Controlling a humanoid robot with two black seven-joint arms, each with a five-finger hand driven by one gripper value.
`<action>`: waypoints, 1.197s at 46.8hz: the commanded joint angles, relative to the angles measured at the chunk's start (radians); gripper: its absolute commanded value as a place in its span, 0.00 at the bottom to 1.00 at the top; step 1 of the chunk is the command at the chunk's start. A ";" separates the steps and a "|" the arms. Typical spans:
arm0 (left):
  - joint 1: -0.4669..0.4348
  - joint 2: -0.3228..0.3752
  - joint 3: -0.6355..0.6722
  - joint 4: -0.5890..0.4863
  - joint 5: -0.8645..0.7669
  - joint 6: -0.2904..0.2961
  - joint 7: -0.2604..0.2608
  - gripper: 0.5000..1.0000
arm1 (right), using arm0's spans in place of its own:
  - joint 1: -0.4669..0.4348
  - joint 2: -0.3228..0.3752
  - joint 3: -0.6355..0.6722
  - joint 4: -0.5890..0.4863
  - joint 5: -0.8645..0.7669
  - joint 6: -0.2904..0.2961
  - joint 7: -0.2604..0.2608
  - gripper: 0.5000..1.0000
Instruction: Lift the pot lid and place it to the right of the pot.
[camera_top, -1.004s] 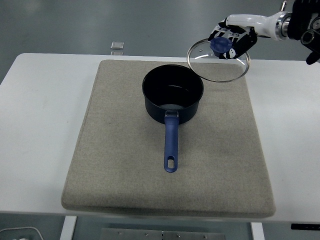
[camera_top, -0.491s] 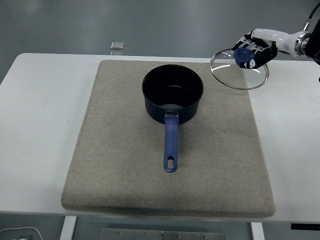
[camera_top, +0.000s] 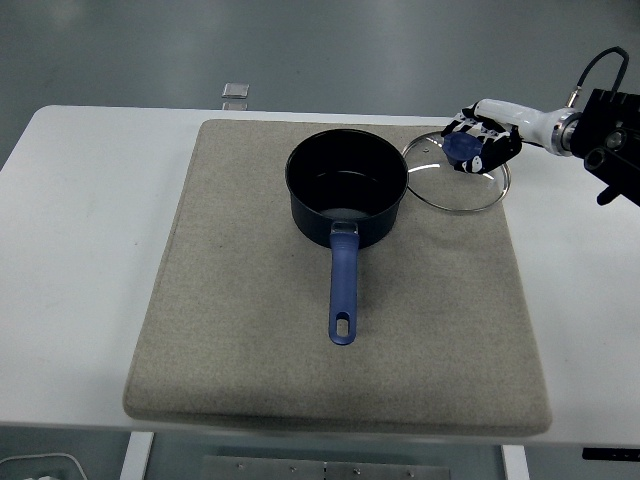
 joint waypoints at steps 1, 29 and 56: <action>0.000 0.000 0.000 0.000 0.000 0.000 0.000 1.00 | -0.003 0.008 0.008 0.000 0.001 -0.002 0.000 0.56; 0.000 0.000 0.000 0.000 0.000 0.000 0.000 1.00 | 0.021 -0.030 0.132 -0.001 0.285 0.163 0.025 0.79; 0.000 0.000 0.000 0.000 0.000 0.000 0.000 1.00 | -0.011 -0.020 0.137 -0.004 0.992 0.193 0.016 0.79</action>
